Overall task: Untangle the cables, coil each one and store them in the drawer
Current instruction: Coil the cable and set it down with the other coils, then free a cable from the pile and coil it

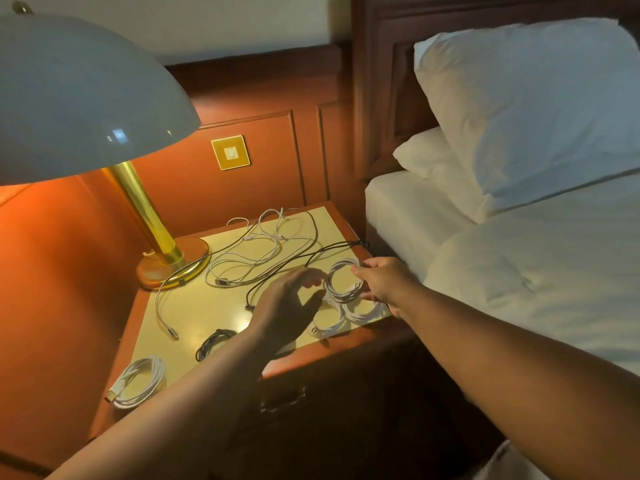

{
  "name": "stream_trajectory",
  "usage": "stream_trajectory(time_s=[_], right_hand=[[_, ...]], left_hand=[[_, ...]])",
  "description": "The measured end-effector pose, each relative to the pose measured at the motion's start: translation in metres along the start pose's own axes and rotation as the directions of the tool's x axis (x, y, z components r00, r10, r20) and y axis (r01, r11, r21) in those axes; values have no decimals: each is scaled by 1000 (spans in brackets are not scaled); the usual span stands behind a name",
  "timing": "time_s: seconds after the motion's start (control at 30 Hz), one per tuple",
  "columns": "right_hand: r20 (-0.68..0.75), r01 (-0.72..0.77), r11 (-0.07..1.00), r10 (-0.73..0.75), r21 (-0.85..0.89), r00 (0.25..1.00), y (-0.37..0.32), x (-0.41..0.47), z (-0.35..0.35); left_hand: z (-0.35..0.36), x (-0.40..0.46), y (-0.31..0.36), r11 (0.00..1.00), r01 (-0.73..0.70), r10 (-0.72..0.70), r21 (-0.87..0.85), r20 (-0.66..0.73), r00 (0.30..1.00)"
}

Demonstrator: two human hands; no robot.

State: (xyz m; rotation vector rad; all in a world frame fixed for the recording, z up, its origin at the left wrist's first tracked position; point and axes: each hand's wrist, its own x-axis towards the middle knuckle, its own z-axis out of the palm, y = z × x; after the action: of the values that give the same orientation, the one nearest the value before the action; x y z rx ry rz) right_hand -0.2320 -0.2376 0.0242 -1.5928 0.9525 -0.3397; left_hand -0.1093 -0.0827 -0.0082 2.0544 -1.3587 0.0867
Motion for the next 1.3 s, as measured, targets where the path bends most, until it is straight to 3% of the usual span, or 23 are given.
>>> stream_trajectory(time_s=[0.13, 0.37, 0.5, 0.73, 0.83, 0.93, 1.0, 1.07, 1.17, 1.23, 1.3], right_hand=[[-49, 49, 982, -59, -182, 997, 6, 39, -4], [-48, 45, 941, -65, -334, 997, 13, 93, 6], [-54, 23, 894, -53, -447, 997, 15, 106, 11], [-16, 85, 814, -114, -575, 993, 24, 113, 15], [-32, 74, 781, -120, -620, 992, 23, 113, 16], [-66, 178, 734, -290, -656, 955, 14, 105, 23], [-7, 280, 759, -351, -588, 936, 2, 94, 35], [54, 281, 859, -286, -428, 957, -16, 78, 53], [190, -1, 1000, 2, -4, 982, -40, 59, 81], [290, -209, 958, 147, 197, 946, -51, 52, 93], [304, -283, 921, 198, 269, 932, -57, 48, 97]], left_hand=[[2, 33, -21, 988, 126, -131, 86, 55, 990], [5, 67, -64, 871, 162, -300, 463, 241, 923], [10, 68, -82, 836, 162, -355, 524, 290, 889], [12, 70, -94, 832, 383, -503, 400, 256, 825], [4, 75, -87, 841, 509, -541, 186, 233, 808], [-18, 83, -76, 787, 605, -569, -121, 236, 788], [-35, 85, -65, 722, 638, -590, -269, 243, 770], [-48, 87, -55, 645, 665, -614, -376, 262, 744], [-61, 85, -42, 560, 687, -618, -462, 319, 719], [-66, 81, -36, 549, 679, -597, -487, 341, 726], [-70, 74, -28, 594, 662, -562, -457, 352, 748]])
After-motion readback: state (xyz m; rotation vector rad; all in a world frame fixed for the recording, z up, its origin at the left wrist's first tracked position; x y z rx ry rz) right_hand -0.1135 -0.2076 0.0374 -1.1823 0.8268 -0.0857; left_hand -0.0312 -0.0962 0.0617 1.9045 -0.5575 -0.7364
